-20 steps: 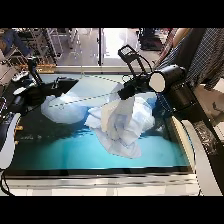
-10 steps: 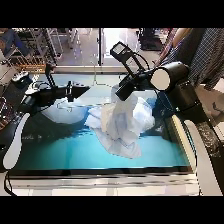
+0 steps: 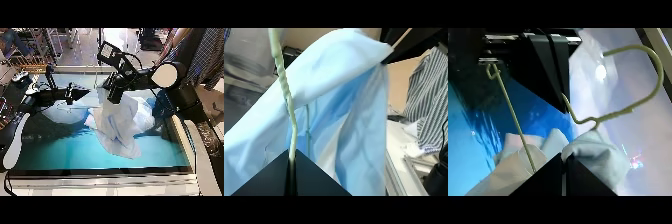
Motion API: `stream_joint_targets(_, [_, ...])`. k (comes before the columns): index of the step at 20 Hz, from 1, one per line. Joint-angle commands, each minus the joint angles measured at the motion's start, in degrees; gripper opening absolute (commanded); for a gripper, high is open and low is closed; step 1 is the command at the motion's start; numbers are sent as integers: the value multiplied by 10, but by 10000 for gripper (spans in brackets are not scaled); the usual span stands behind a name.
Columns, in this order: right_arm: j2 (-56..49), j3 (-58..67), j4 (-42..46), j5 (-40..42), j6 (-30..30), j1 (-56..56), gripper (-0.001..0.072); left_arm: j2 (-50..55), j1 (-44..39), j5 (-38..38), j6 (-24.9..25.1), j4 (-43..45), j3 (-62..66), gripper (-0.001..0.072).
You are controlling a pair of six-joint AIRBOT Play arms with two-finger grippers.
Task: Fold the clothes and pants, and hang the long-sleeved shirts on hangers.
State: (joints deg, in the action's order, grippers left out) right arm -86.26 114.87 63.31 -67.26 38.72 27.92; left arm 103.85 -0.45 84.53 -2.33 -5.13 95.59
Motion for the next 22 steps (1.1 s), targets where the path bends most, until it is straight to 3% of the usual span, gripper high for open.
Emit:
stream_joint_targets(1, [0, 1, -60, -7, -24, 0, 13, 0, -5, 13, 35, 0, 0, 11])
stream_joint_targets(4, [-1, 0, 18, 1, -23, -5, 13, 0, -9, 63, 64, 0, 0, 11])
stream_joint_targets(7, [-5, 0, 31, 59, -4, -19, 14, 0, -10, 130, 64, 0, 0, 11])
stream_joint_targets(9, [-13, -2, 30, 114, 68, -23, 13, 0, -10, 151, 64, 0, 0, 11])
stream_joint_targets(12, [-23, -2, 30, 111, 156, -22, 19, 1, -10, 151, 64, -12, 0, 11])
stream_joint_targets(13, [-23, -2, 30, 104, 183, -22, 112, 1, -10, 151, 64, -25, 0, 11])
stream_joint_targets(14, [-19, -1, 35, 95, 220, -27, 300, 2, -9, 151, 64, -40, 0, 11])
stream_joint_targets(15, [-12, -1, 45, 87, 261, -33, 397, 4, -8, 151, 64, -57, 0, 11])
stream_joint_targets(18, [19, -1, 78, 43, 360, -73, 426, 9, -3, 151, 62, -104, 0, 11])
stream_joint_targets(22, [64, -2, 113, -109, 379, -134, 426, 11, 0, 131, 62, -134, 0, 11])
